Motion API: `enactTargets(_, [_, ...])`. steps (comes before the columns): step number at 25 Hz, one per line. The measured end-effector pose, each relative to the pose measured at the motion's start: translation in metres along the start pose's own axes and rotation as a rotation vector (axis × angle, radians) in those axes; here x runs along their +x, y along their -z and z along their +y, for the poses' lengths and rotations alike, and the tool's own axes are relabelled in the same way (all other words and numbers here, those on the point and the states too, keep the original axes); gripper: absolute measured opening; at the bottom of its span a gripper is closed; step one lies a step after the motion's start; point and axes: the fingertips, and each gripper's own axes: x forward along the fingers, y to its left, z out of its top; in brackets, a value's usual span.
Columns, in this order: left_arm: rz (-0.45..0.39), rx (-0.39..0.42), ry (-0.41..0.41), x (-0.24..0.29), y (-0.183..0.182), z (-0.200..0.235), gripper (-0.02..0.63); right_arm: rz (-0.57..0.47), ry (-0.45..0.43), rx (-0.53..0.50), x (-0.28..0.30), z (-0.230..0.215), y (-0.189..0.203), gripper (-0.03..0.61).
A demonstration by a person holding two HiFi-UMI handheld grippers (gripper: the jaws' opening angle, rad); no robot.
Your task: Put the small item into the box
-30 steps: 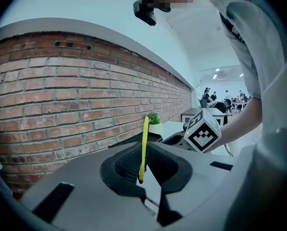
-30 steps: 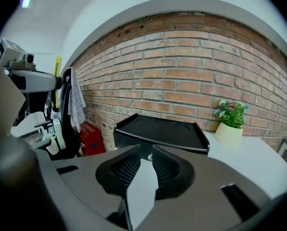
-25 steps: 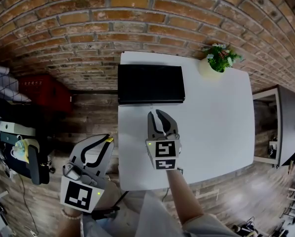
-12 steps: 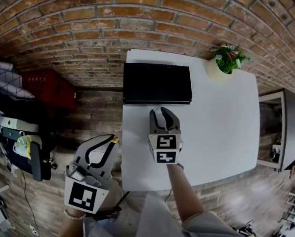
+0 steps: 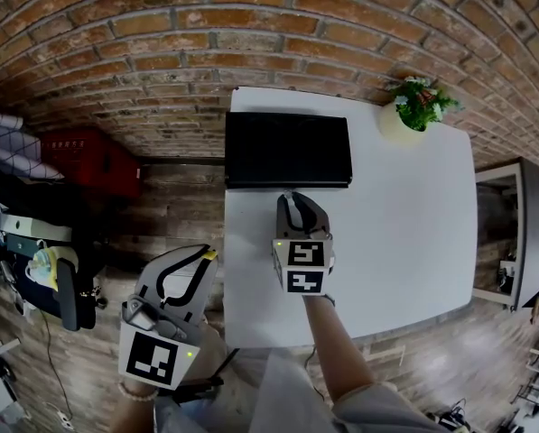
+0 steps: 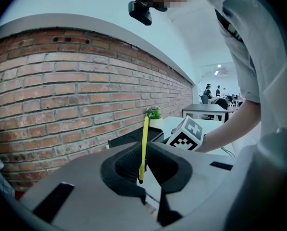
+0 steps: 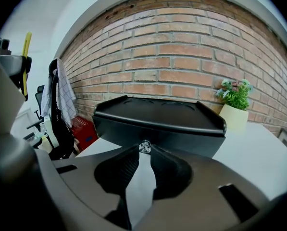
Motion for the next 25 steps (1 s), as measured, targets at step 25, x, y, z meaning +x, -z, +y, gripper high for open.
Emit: enactTargets(25, [-0.041, 0.031, 0.059, -0.008, -0.007, -0.011, 0.040, 0.049, 0.013, 0.060, -0.054, 0.019, 0.037, 0.094])
